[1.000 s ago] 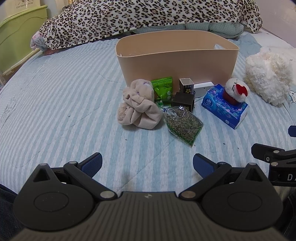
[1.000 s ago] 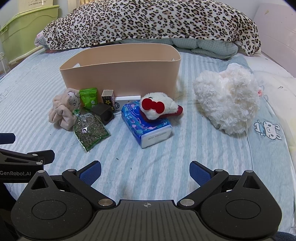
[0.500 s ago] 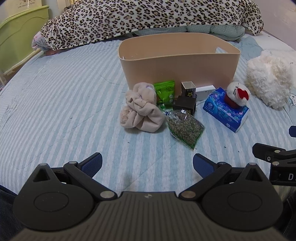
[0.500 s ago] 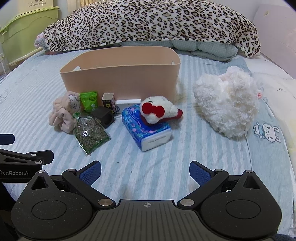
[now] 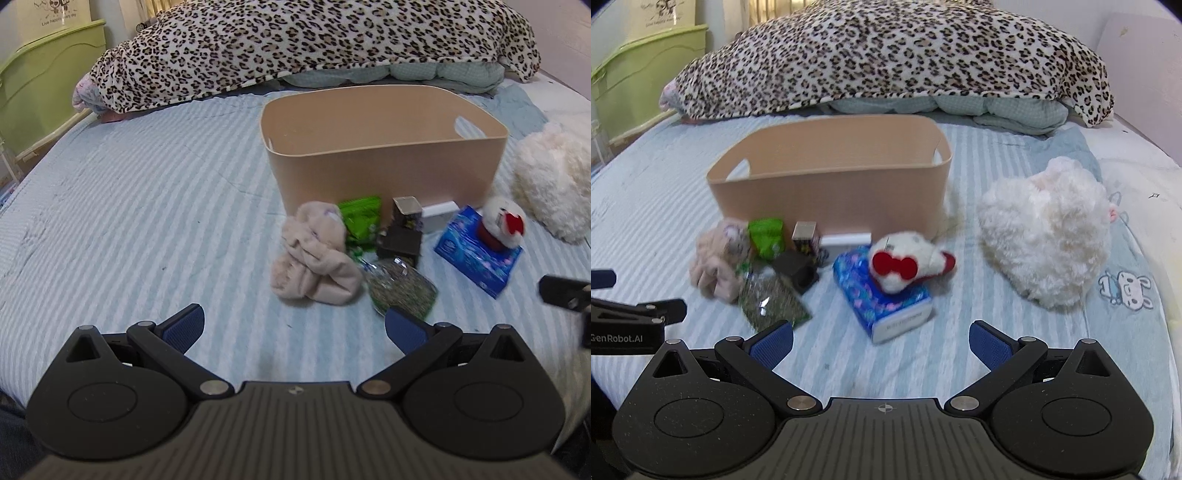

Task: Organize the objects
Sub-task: 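Move both grippers toward the items in front of the beige basket, then grasp the pink plush with the left gripper while the right grasps the Hello Kitty plush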

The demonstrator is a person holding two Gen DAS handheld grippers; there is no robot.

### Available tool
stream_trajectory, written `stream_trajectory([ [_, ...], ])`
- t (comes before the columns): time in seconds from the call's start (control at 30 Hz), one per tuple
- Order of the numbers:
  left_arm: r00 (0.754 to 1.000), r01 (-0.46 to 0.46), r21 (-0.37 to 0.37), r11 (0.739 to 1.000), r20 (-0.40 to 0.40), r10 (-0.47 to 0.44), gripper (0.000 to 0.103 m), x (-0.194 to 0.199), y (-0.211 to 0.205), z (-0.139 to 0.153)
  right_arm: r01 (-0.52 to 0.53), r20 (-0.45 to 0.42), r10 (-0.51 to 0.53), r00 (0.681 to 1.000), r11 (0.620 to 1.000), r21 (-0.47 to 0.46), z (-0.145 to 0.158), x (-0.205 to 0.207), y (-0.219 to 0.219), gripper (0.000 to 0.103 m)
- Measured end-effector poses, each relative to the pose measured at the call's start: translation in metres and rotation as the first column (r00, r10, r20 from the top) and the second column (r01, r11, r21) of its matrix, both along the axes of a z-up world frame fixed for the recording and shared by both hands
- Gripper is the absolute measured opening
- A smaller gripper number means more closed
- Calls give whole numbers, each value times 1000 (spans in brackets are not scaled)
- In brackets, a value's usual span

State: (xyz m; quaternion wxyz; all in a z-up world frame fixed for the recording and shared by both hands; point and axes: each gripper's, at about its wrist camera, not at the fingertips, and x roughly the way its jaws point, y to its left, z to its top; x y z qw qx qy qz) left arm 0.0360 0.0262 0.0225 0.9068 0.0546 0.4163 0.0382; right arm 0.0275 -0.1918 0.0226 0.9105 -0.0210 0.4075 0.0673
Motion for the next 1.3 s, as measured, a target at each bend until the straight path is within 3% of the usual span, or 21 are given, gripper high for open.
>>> stream_trajectory([
  [0.43,998,50,-13,999,27,-50,103,63,22,14,43,8,-43,999,999,-6,12,58,-8,103],
  [0.77,994,75,-88,993,-70,-81,103,107,37,-26,18,-39,-18,999,1000,1,-12,104,0,102],
  [0.93,990,93,-153,984,-93,-108,103,110,38,-44,15,-110,-15,994,1000,6,-37,114,3,95],
  [1.07,982,118,-217,969,-117,-146,103,112,39,-54,20,-140,-21,990,1000,-7,-54,116,4,76],
  [1.13,980,138,-244,960,-108,-168,90,112,40,-56,31,-137,-31,990,1000,-2,-58,117,2,70],
  [1.2,975,153,-293,944,-111,-193,71,113,41,-57,27,-125,-26,992,1000,13,-59,115,1,64],
  [1.3,971,169,-327,930,-105,-214,54,111,41,-55,7,-95,-8,995,1000,-2,-60,109,6,60],
])
